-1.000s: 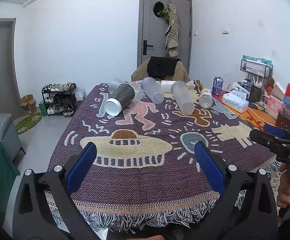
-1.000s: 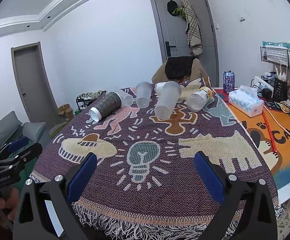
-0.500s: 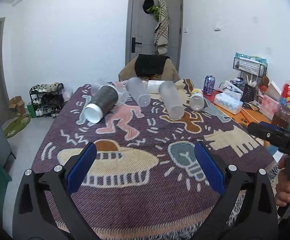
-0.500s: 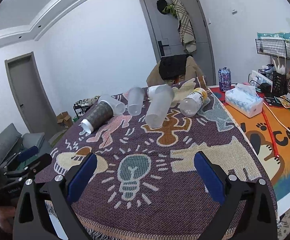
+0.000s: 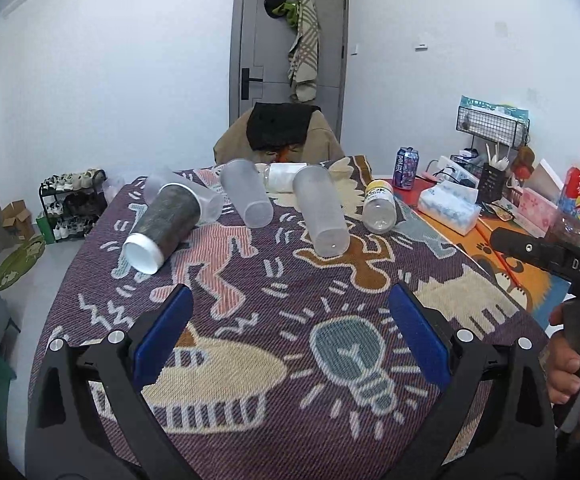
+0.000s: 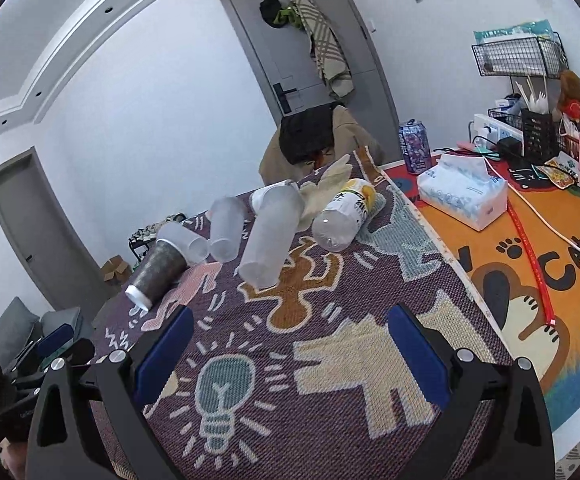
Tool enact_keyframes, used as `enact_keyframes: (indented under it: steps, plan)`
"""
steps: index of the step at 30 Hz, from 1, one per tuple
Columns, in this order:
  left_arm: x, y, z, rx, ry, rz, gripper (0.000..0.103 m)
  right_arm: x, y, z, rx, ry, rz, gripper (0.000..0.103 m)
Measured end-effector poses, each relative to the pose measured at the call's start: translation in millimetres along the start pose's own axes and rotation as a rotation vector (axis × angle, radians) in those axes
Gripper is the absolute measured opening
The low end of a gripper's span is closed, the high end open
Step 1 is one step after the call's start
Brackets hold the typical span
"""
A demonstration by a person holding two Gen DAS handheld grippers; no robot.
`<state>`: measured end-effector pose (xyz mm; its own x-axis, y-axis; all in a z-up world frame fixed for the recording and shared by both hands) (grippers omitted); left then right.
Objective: Flip cup upright
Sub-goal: 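Reach the right tool to the lying lemon-label bottle and grasp it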
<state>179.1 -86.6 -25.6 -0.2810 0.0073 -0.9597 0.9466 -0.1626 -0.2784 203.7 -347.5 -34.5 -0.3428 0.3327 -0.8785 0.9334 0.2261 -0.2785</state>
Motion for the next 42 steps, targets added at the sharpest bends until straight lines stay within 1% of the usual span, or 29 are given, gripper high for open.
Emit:
enact_keyframes:
  steps: [6,9,10,16,20,24,29,33,37,42]
  plan:
    - [-7.3,25.8,-0.7,-0.017,-0.005,-0.022,0.097,-14.0,28.9,16.2,0.012,0.03,-0.022,0.095]
    - [-9.6,39.2,-7.0,-0.051,-0.015,-0.038,0.097,-20.0,38.7,20.8,0.015,0.04,-0.022,0.095]
    - [-10.8,46.5,-11.0,-0.059,-0.034,-0.048,0.097,-22.3,43.3,23.1,0.015,0.045,-0.025,0.095]
    - [-19.3,73.1,-18.7,-0.064,-0.096,-0.078,0.097,-32.8,71.7,36.9,0.033,0.085,-0.059,0.095]
    - [-29.3,86.6,-15.1,-0.062,-0.093,-0.087,0.097,-39.0,92.6,47.7,0.053,0.121,-0.089,0.095]
    - [-37.2,100.6,-13.8,-0.061,-0.087,-0.095,0.097,-48.4,111.4,58.0,0.073,0.16,-0.1,0.095]
    - [-41.3,122.1,-19.8,-0.073,-0.097,-0.115,0.097,-58.2,136.9,67.0,0.085,0.196,-0.12,0.095]
    - [-41.4,140.4,-25.6,-0.087,-0.109,-0.136,0.097,-58.0,161.9,74.4,0.098,0.229,-0.156,0.095]
    - [-38.1,158.7,-29.1,-0.092,-0.121,-0.161,0.097,-51.9,192.3,85.6,0.108,0.294,-0.207,0.095]
    - [-32.8,173.0,-31.9,-0.089,-0.133,-0.179,0.097,-42.3,234.0,90.0,0.1,0.355,-0.276,0.095]
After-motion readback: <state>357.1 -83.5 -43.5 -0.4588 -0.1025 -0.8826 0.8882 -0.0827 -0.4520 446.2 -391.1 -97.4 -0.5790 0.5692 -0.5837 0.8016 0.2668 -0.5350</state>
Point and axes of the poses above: each gripper's, at about its wrist camera, not at the fingertips, and y roughly the way its jaws point, z to its right, x to its underside, the point moved 6 cm from there along y, roughly the way its jaws point, and after that the axes turned 13 degrees about z, right-handed, at the moved point
